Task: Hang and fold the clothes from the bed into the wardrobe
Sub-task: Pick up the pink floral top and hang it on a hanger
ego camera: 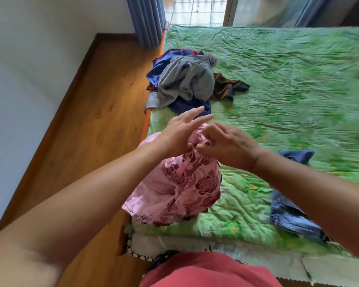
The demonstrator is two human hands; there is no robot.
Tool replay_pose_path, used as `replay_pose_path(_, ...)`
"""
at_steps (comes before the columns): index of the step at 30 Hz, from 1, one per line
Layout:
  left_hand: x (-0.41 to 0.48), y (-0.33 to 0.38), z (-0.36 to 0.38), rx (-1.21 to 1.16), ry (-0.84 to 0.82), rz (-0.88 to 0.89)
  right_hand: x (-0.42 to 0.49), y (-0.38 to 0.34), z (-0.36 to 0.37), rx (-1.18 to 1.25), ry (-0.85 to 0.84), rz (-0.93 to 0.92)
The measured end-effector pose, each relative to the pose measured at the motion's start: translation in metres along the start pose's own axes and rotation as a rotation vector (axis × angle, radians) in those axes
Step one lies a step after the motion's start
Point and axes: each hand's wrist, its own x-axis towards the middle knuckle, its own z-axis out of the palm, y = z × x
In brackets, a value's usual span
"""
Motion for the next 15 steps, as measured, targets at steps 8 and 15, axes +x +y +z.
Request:
replay_pose_path(8, 0.027, 0.030, 0.011, -0.058, -0.017, 0.152, -0.058, 0.016, -0.002, -0.344, 0.004, -0.055)
replay_pose_path(15, 0.035, 0.037, -0.023, 0.371, 0.016, -0.049, -0.079, -0.023, 0.059, -0.117, -0.205, 0.615)
